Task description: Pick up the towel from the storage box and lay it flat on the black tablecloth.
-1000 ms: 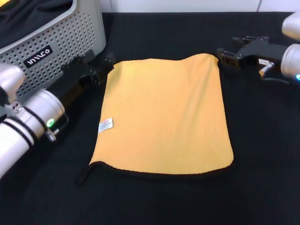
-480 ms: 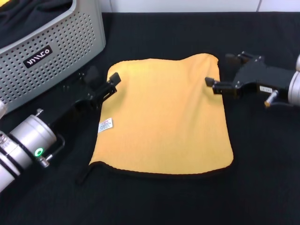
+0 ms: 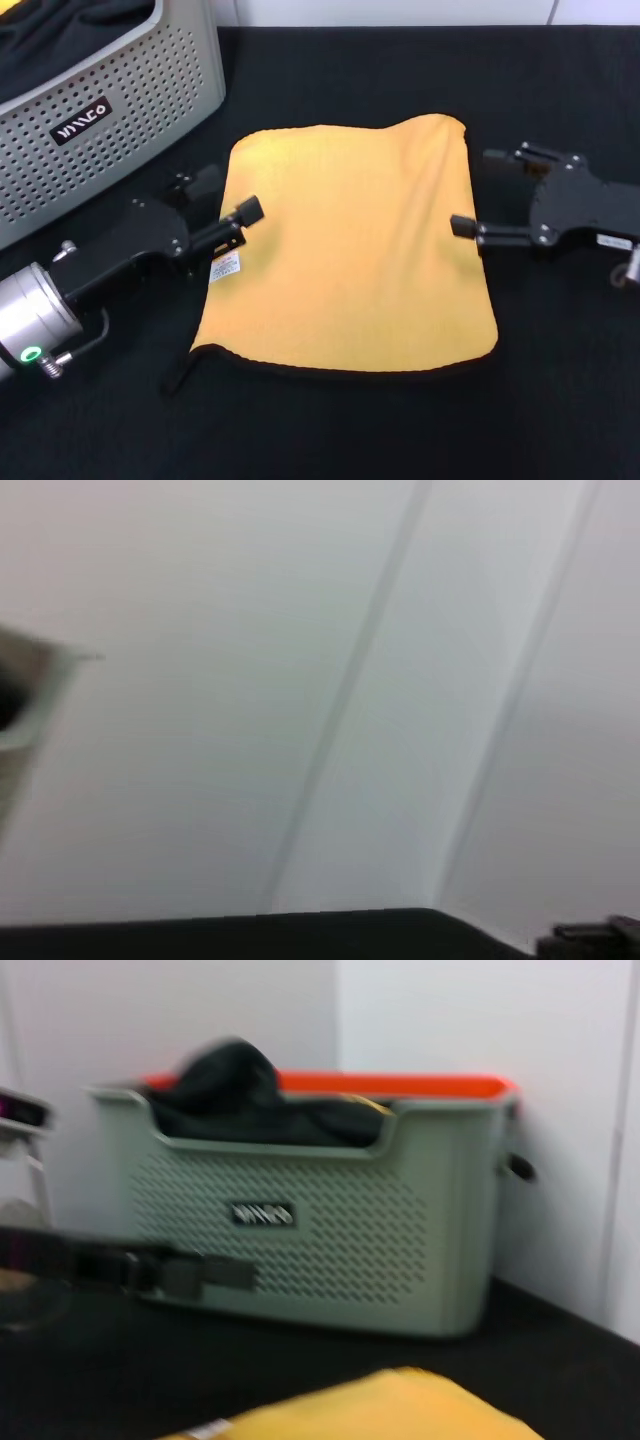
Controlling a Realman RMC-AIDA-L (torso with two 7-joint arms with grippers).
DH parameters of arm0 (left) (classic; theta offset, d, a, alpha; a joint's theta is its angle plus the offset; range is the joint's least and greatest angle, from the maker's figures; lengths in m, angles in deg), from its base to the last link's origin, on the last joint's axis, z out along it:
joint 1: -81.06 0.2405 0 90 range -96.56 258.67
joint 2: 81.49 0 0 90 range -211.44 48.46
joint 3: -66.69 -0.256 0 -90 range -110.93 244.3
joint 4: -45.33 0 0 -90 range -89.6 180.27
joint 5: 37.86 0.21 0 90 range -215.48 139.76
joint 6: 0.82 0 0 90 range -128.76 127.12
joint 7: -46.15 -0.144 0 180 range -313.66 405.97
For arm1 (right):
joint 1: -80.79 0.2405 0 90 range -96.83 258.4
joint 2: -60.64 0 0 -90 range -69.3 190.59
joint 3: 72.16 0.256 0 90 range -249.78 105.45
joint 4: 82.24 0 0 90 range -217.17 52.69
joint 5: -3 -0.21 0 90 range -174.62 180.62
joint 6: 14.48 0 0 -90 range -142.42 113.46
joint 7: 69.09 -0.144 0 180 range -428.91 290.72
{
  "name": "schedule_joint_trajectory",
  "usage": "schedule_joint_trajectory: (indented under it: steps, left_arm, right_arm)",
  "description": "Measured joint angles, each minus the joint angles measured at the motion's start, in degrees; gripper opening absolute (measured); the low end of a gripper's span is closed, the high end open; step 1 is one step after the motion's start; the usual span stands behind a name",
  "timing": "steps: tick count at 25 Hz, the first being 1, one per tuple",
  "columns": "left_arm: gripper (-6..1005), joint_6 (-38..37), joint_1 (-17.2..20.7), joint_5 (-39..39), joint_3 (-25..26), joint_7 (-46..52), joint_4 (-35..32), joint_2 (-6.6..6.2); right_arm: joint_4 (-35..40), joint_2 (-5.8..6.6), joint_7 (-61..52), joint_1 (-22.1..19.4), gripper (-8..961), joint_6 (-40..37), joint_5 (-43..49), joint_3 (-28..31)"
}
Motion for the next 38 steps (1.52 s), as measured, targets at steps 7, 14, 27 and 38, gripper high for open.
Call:
schedule_joint_trajectory:
  steps: [7,14,27,38]
  left_arm:
    - [795,-8.6,0.5,13.3,0.0,0.4,-7.9,-1.74]
    - [789,-13.6,-0.4,18.5,0.4,4.3,-14.4,-3.98]
    - [786,-14.6,-5.5,22.3,0.6,11.0,-21.2,-5.05]
    - [786,-15.0,-5.4,22.8,2.9,12.3,-23.3,-5.39]
  right_arm:
    - [-0.4,2.21,3.1,0.0,886,-17.9,0.6,3.1]
    - [-0.2,4.03,3.1,2.9,886,-29.0,2.2,6.4]
    - [-0.5,3.94,1.6,12.7,886,-31.7,5.7,8.5]
    - [0.2,3.97,1.2,14.0,886,-31.6,6.0,8.6]
